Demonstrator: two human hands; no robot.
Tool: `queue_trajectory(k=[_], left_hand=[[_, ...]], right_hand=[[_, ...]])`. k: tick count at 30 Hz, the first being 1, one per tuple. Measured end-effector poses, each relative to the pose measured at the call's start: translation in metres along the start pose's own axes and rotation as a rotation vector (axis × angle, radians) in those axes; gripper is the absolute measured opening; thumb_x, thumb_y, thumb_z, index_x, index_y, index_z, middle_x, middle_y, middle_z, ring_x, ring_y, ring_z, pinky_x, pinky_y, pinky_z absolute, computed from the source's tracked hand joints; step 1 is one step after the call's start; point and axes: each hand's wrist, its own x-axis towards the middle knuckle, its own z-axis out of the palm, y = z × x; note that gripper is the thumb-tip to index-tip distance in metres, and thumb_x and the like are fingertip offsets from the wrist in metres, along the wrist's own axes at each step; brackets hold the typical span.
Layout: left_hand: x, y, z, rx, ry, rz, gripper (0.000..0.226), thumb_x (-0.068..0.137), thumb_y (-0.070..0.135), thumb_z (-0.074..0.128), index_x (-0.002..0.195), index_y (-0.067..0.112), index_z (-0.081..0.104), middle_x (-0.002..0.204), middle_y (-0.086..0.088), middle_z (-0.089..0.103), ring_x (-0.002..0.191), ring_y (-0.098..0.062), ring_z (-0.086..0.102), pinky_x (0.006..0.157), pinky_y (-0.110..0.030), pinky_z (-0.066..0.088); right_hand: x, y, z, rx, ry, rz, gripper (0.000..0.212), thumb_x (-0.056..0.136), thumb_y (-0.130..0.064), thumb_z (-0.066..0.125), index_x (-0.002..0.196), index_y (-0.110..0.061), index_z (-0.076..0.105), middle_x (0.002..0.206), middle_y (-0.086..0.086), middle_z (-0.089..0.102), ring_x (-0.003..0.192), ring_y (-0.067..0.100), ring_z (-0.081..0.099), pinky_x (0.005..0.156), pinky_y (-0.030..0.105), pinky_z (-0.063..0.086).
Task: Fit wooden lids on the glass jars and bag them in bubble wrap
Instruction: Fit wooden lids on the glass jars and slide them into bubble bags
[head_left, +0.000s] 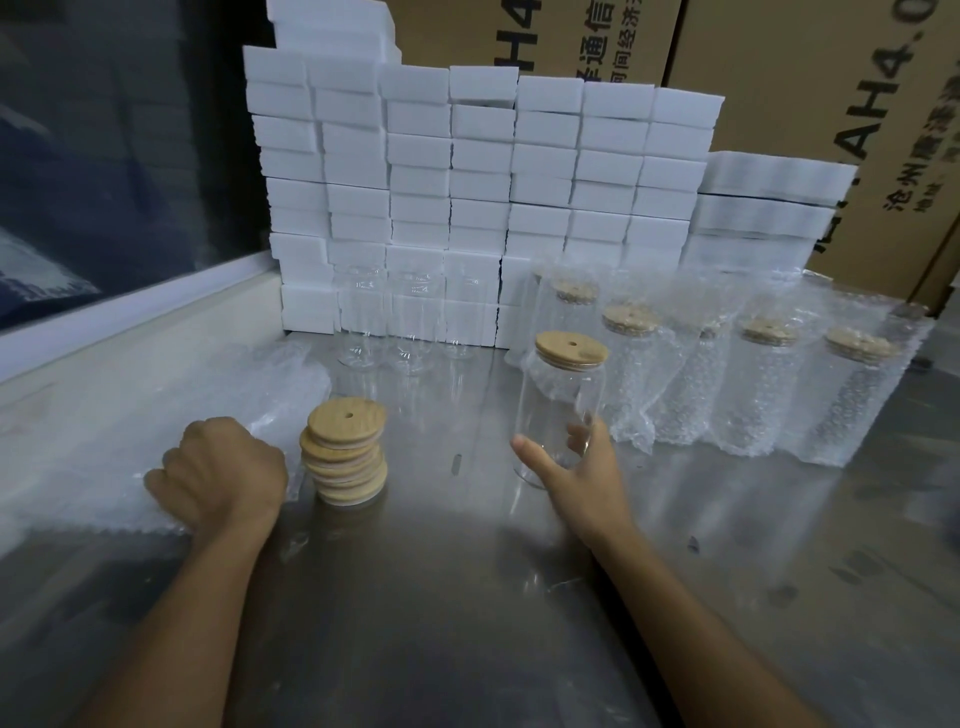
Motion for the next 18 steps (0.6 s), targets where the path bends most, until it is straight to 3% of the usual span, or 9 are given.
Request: queue_trajectory(k=[2, 5, 7, 9, 10, 12, 14, 16, 18], left_hand=[[-0.001, 0.002, -0.002, -0.015, 0.045, 0.024, 0.013, 0.087, 0.000, 0.056, 0.086, -0.007, 0.067, 0.089, -0.027, 0.060, 0.084, -0.047, 0.056, 0.081, -0.048, 0.038], [-0.005, 0.012, -0.012, -0.133, 0.183, 0.112, 0.014, 0.090, 0.000, 0.054, 0.094, -0.006, 0.066, 0.096, -0.028, 0.057, 0.084, -0.048, 0.053, 0.078, -0.050, 0.037], [-0.010, 0.019, -0.021, -0.261, 0.276, 0.205, 0.014, 0.092, 0.002, 0.054, 0.099, -0.002, 0.065, 0.101, -0.025, 0.057, 0.089, -0.046, 0.052, 0.079, -0.050, 0.036], [-0.016, 0.027, -0.027, -0.400, 0.338, 0.304, 0.013, 0.092, 0.006, 0.054, 0.100, 0.002, 0.064, 0.102, -0.021, 0.056, 0.091, -0.042, 0.052, 0.080, -0.047, 0.036], [-0.021, 0.032, -0.030, -0.464, 0.354, 0.354, 0.012, 0.092, 0.007, 0.054, 0.099, 0.004, 0.063, 0.101, -0.019, 0.056, 0.089, -0.039, 0.053, 0.080, -0.044, 0.036], [-0.033, 0.041, -0.036, -0.573, 0.372, 0.469, 0.009, 0.092, 0.007, 0.055, 0.097, 0.006, 0.062, 0.097, -0.014, 0.055, 0.085, -0.033, 0.054, 0.078, -0.039, 0.036], [-0.046, 0.050, -0.039, -0.676, 0.367, 0.601, 0.007, 0.090, 0.004, 0.058, 0.093, 0.004, 0.063, 0.093, -0.012, 0.056, 0.080, -0.028, 0.054, 0.073, -0.032, 0.036], [-0.059, 0.057, -0.040, -0.748, 0.313, 0.761, 0.006, 0.090, 0.002, 0.058, 0.091, 0.002, 0.064, 0.091, -0.010, 0.057, 0.078, -0.023, 0.055, 0.067, -0.029, 0.040], [-0.070, 0.062, -0.040, -0.743, 0.216, 0.926, 0.008, 0.090, 0.005, 0.057, 0.088, 0.003, 0.064, 0.089, -0.007, 0.058, 0.077, -0.021, 0.055, 0.063, -0.030, 0.044]], right_hand=[[-0.001, 0.000, 0.000, -0.045, 0.082, -0.007, 0.071, 0.080, -0.048, 0.080, 0.135, -0.022, 0.042, 0.139, -0.004, 0.049, 0.129, 0.016, 0.049, 0.104, 0.033, 0.040], [-0.005, -0.007, 0.001, -0.060, 0.319, -0.078, 0.091, 0.083, -0.047, 0.078, 0.153, -0.013, 0.031, 0.151, 0.005, 0.041, 0.140, 0.022, 0.040, 0.115, 0.042, 0.036], [-0.008, -0.020, -0.002, 0.011, 0.503, -0.216, 0.065, 0.087, -0.044, 0.072, 0.140, -0.019, 0.043, 0.132, 0.000, 0.050, 0.123, 0.016, 0.049, 0.101, 0.034, 0.042], [-0.010, -0.032, -0.003, 0.067, 0.517, -0.352, 0.022, 0.092, -0.033, 0.065, 0.111, -0.026, 0.056, 0.103, -0.010, 0.060, 0.097, 0.006, 0.057, 0.083, 0.027, 0.045], [-0.013, -0.036, -0.002, 0.084, 0.471, -0.400, 0.005, 0.094, -0.030, 0.062, 0.095, -0.026, 0.059, 0.088, -0.014, 0.063, 0.084, 0.004, 0.059, 0.074, 0.024, 0.045], [-0.020, -0.039, 0.006, 0.100, 0.376, -0.479, 0.025, 0.094, -0.034, 0.058, 0.073, -0.022, 0.061, 0.066, -0.008, 0.064, 0.063, 0.007, 0.061, 0.060, 0.026, 0.045], [-0.027, -0.044, 0.014, 0.149, 0.192, -0.471, 0.040, 0.093, -0.048, 0.053, 0.065, -0.021, 0.066, 0.060, -0.001, 0.068, 0.056, 0.010, 0.065, 0.055, 0.030, 0.051], [-0.032, -0.050, 0.022, 0.276, -0.140, -0.282, 0.055, 0.086, -0.065, 0.049, 0.077, -0.017, 0.074, 0.069, 0.001, 0.075, 0.065, 0.014, 0.072, 0.056, 0.023, 0.052], [-0.033, -0.054, 0.028, 0.362, -0.428, -0.005, 0.072, 0.074, -0.078, 0.046, 0.100, -0.017, 0.073, 0.090, 0.003, 0.079, 0.087, 0.015, 0.076, 0.064, 0.022, 0.054]])
